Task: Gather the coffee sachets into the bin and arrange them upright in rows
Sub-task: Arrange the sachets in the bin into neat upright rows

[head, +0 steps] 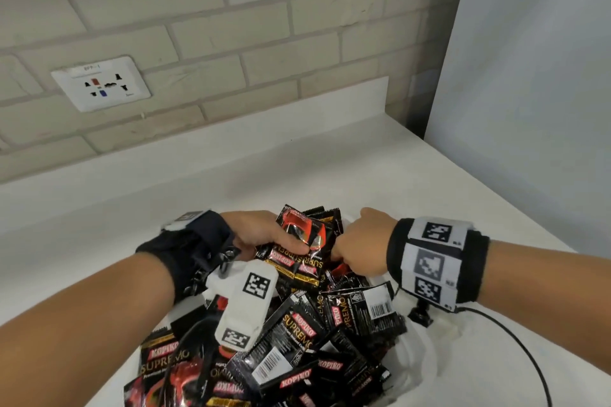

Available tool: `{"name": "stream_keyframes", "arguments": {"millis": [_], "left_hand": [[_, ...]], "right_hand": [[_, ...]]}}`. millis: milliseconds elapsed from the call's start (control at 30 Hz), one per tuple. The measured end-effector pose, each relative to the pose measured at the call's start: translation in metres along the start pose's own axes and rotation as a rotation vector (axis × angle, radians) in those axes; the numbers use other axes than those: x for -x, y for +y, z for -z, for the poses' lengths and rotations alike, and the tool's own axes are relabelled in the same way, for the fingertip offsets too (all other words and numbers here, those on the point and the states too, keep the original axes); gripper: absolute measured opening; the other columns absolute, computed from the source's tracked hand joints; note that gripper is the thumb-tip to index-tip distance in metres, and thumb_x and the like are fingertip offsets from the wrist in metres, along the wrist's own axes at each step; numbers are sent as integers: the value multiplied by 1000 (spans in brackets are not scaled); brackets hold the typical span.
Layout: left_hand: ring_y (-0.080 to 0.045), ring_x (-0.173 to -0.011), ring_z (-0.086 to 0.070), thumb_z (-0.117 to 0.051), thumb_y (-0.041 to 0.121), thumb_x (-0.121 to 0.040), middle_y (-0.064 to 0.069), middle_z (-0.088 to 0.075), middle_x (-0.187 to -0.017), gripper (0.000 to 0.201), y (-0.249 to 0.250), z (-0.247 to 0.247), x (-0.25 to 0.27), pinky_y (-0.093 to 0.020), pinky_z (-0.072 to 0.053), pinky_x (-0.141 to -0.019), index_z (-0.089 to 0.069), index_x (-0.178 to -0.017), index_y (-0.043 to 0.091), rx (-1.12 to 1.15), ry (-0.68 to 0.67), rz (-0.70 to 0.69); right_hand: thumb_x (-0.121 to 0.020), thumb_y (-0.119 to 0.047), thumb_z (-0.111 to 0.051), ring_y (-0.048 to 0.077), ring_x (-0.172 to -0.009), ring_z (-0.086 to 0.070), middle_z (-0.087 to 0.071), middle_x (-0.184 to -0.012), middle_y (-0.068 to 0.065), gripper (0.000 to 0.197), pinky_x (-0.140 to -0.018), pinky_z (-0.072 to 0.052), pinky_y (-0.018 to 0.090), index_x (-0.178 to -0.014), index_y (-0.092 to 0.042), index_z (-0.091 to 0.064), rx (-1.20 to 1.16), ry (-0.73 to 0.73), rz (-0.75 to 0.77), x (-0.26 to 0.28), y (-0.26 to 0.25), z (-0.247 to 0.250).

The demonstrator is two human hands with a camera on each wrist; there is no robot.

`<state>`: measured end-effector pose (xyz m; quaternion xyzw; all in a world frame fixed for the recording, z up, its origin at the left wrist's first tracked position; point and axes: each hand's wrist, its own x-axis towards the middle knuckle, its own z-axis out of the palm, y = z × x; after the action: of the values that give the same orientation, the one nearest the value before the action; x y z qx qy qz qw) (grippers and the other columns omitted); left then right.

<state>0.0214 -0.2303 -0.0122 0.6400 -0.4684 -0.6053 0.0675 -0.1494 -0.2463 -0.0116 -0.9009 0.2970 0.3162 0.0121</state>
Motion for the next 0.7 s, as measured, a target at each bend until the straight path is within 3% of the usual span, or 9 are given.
{"name": "stream_keyframes", "arguments": {"millis": [67, 133, 267, 367, 467, 600, 700], "left_hand": [[-39, -115, -56, -86, 27, -57, -20, -63, -119, 71, -1, -1, -2, -51, -40, -105, -60, -118, 1, 14, -11, -18], [-40, -112, -58, -93, 33, -40, -21, -64, -118, 88, -4, -1, -6, -50, -41, -103, -60, -115, 1, 42, -34, -49], [-28, -89, -66, -95, 31, -25, -12, -71, -97, 86, -13, 5, -14, -41, -51, -92, -66, -102, 6, 120, -84, -115], [-22, -81, -69, -95, 38, -20, -9, -73, -92, 88, -20, 7, -17, -32, -56, -79, -67, -98, 8, 163, -107, -156], [-21, -79, -69, -95, 39, -21, -8, -73, -89, 85, -21, 8, -17, -33, -55, -79, -67, -96, 9, 171, -128, -179], [-18, -74, -70, -95, 39, -18, -6, -74, -84, 83, -20, 7, -17, -30, -57, -74, -68, -91, 10, 173, -129, -169], [-17, -69, -71, -95, 35, -13, -6, -73, -79, 83, -19, 6, -16, -26, -58, -66, -68, -87, 9, 187, -108, -149]], "right_hand": [[-98, -20, -33, 17, -90, -46, -56, -96, -1, 30, -99, -25, 36, -119, -19, -54, 55, -8, 1, -2, -2, 2], [-99, -25, -33, 15, -90, -42, -56, -95, -4, 27, -101, -23, 35, -114, -20, -55, 85, -28, -2, -5, -4, 3], [-100, -29, -32, 16, -85, -39, -39, -68, -8, 25, -103, -21, 37, -82, -20, -46, 67, -42, -29, -11, -6, 5], [-100, -32, -32, 18, -85, -41, -40, -70, -5, 24, -101, -22, 38, -99, -18, -51, 17, -21, -17, -11, -8, 4], [-100, -33, -32, 19, -85, -44, -44, -73, -4, 29, -99, -22, 39, -106, -15, -54, -29, 23, -7, -8, -6, 2], [-99, -34, -34, 21, -94, -49, -57, -95, 0, 33, -100, -21, 41, -113, -15, -57, -62, 18, -10, -7, -6, 2], [-98, -35, -37, 20, -112, -49, -60, -115, 0, 35, -106, -17, 43, -123, -18, -55, -54, -25, -15, -11, -8, 3]]}}
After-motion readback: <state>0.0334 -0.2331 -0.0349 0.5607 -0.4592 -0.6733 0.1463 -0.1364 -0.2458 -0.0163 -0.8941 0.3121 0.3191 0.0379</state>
